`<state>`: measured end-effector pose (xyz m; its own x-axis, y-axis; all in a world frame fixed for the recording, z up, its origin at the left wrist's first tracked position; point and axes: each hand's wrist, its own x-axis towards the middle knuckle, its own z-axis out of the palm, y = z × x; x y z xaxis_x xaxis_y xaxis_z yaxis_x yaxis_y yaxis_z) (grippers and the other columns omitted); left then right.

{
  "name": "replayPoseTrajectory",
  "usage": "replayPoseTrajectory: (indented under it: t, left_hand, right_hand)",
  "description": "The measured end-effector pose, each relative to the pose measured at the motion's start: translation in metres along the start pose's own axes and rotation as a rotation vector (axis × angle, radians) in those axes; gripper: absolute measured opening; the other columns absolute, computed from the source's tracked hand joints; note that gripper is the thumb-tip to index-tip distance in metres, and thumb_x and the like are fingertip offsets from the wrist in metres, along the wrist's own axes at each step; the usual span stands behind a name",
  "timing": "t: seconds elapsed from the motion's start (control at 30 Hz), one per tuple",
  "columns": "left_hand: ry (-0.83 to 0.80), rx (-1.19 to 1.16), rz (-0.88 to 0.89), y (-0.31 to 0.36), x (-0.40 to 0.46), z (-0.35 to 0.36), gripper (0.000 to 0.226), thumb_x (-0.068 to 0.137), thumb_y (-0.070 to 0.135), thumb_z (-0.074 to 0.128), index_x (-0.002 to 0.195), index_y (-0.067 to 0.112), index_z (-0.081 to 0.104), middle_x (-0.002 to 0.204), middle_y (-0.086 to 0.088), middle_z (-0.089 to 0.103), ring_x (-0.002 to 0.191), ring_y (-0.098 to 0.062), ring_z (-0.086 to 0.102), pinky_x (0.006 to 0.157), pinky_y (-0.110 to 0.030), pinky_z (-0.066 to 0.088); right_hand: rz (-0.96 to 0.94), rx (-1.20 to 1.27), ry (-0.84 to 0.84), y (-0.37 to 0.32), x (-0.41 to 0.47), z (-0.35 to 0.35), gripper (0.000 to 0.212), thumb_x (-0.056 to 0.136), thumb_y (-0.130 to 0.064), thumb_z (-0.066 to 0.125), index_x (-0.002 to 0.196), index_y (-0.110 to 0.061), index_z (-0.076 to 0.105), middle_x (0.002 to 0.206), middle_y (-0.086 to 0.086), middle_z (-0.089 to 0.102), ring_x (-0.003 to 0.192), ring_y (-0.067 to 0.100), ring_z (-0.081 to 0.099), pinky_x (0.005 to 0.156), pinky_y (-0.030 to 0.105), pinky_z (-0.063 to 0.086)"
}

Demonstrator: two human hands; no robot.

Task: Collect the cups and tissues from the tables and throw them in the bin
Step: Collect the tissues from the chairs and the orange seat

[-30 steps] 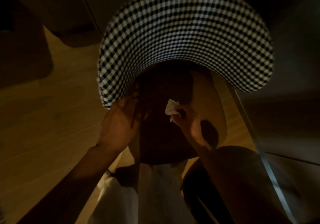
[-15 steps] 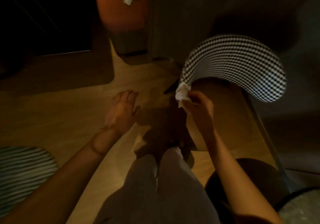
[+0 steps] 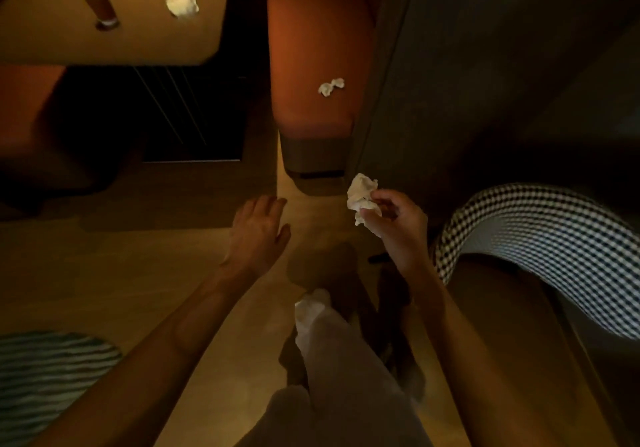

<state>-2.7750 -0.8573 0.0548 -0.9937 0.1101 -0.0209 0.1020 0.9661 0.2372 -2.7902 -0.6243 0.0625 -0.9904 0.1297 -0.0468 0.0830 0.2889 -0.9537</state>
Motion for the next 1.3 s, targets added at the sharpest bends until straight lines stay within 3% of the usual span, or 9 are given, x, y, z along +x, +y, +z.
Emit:
replayPoseTrajectory:
  t: [0.1, 0.27, 0.43, 0.67, 0.83, 0.93, 1.07, 1.23, 1.3]
  left_hand:
    - [0.015, -0.001, -0.026, -0.019, 0.06, -0.013, 0.052, 0.094, 0.029, 0.05, 0.14, 0.009, 0.039, 0.142, -0.013, 0.04, 0.13, -0.031, 0.036, 0.106, -0.04, 0.031]
    - [0.002, -0.006, -0.042, -0.041, 0.156, -0.035, 0.052, 0.094, 0.03, 0.05, 0.14, 0.008, 0.038, 0.142, -0.014, 0.04, 0.13, -0.03, 0.036, 0.105, -0.039, 0.031]
    - [-0.038, -0.047, -0.037, -0.066, 0.232, -0.038, 0.055, 0.094, 0.031, 0.051, 0.143, 0.011, 0.034, 0.147, -0.012, 0.035, 0.135, -0.028, 0.031, 0.11, -0.039, 0.027]
    - [-0.148, -0.03, 0.084, -0.128, 0.368, -0.021, 0.052, 0.091, 0.027, 0.056, 0.137, 0.007, 0.043, 0.141, -0.017, 0.043, 0.129, -0.034, 0.039, 0.104, -0.042, 0.033]
    - [-0.176, -0.033, 0.188, -0.167, 0.459, -0.02, 0.05, 0.09, 0.027, 0.054, 0.135, 0.009, 0.045, 0.141, -0.017, 0.044, 0.13, -0.035, 0.038, 0.105, -0.046, 0.035]
    - [-0.196, -0.014, 0.234, -0.18, 0.506, -0.018, 0.052, 0.091, 0.028, 0.055, 0.138, 0.011, 0.042, 0.143, -0.015, 0.041, 0.131, -0.033, 0.036, 0.106, -0.044, 0.033]
    - [-0.233, -0.011, 0.264, -0.187, 0.572, -0.006, 0.053, 0.092, 0.03, 0.053, 0.139, 0.01, 0.04, 0.142, -0.015, 0.042, 0.129, -0.033, 0.038, 0.103, -0.042, 0.033]
    - [-0.296, -0.009, 0.246, -0.187, 0.654, 0.04, 0.054, 0.093, 0.032, 0.053, 0.14, 0.012, 0.038, 0.143, -0.013, 0.041, 0.128, -0.031, 0.038, 0.103, -0.041, 0.035]
    - [-0.328, -0.011, 0.214, -0.185, 0.687, 0.062, 0.055, 0.092, 0.032, 0.054, 0.141, 0.013, 0.036, 0.144, -0.012, 0.039, 0.129, -0.03, 0.038, 0.103, -0.041, 0.036]
  right_hand:
    - [-0.041, -0.03, -0.003, -0.011, 0.059, 0.02, 0.027, 0.077, -0.016, 0.075, 0.101, -0.025, 0.068, 0.103, -0.001, 0.068, 0.09, 0.011, 0.066, 0.071, 0.036, 0.058]
    - [-0.097, -0.121, 0.0, -0.032, 0.15, 0.046, 0.026, 0.077, -0.014, 0.075, 0.102, -0.02, 0.068, 0.103, 0.001, 0.067, 0.088, 0.007, 0.064, 0.066, 0.014, 0.051]
    - [-0.078, -0.16, -0.008, -0.037, 0.223, 0.08, 0.025, 0.077, -0.015, 0.075, 0.1, -0.022, 0.068, 0.102, -0.001, 0.066, 0.09, 0.008, 0.062, 0.07, 0.021, 0.051]
    - [0.023, -0.287, 0.064, -0.022, 0.33, 0.142, 0.024, 0.081, -0.016, 0.073, 0.104, -0.014, 0.068, 0.11, 0.003, 0.064, 0.093, 0.006, 0.055, 0.067, 0.001, 0.039]
    - [0.134, -0.222, 0.138, -0.022, 0.386, 0.187, 0.025, 0.082, -0.017, 0.072, 0.107, -0.014, 0.066, 0.112, 0.003, 0.062, 0.096, 0.008, 0.057, 0.074, 0.011, 0.044]
    - [0.223, -0.207, 0.142, -0.021, 0.415, 0.203, 0.025, 0.084, -0.02, 0.069, 0.109, -0.019, 0.064, 0.114, 0.002, 0.061, 0.101, 0.013, 0.059, 0.081, 0.024, 0.051]
    - [0.262, -0.227, 0.188, -0.013, 0.46, 0.213, 0.024, 0.083, -0.019, 0.069, 0.107, -0.018, 0.065, 0.11, 0.001, 0.062, 0.097, 0.011, 0.059, 0.076, 0.016, 0.046]
    - [0.322, -0.223, 0.202, 0.016, 0.533, 0.222, 0.023, 0.082, -0.015, 0.071, 0.104, -0.017, 0.066, 0.106, -0.004, 0.059, 0.094, 0.01, 0.059, 0.076, 0.025, 0.052]
    - [0.345, -0.226, 0.166, 0.033, 0.567, 0.227, 0.023, 0.083, -0.014, 0.07, 0.105, -0.018, 0.066, 0.109, -0.006, 0.056, 0.093, 0.005, 0.056, 0.074, 0.017, 0.049]
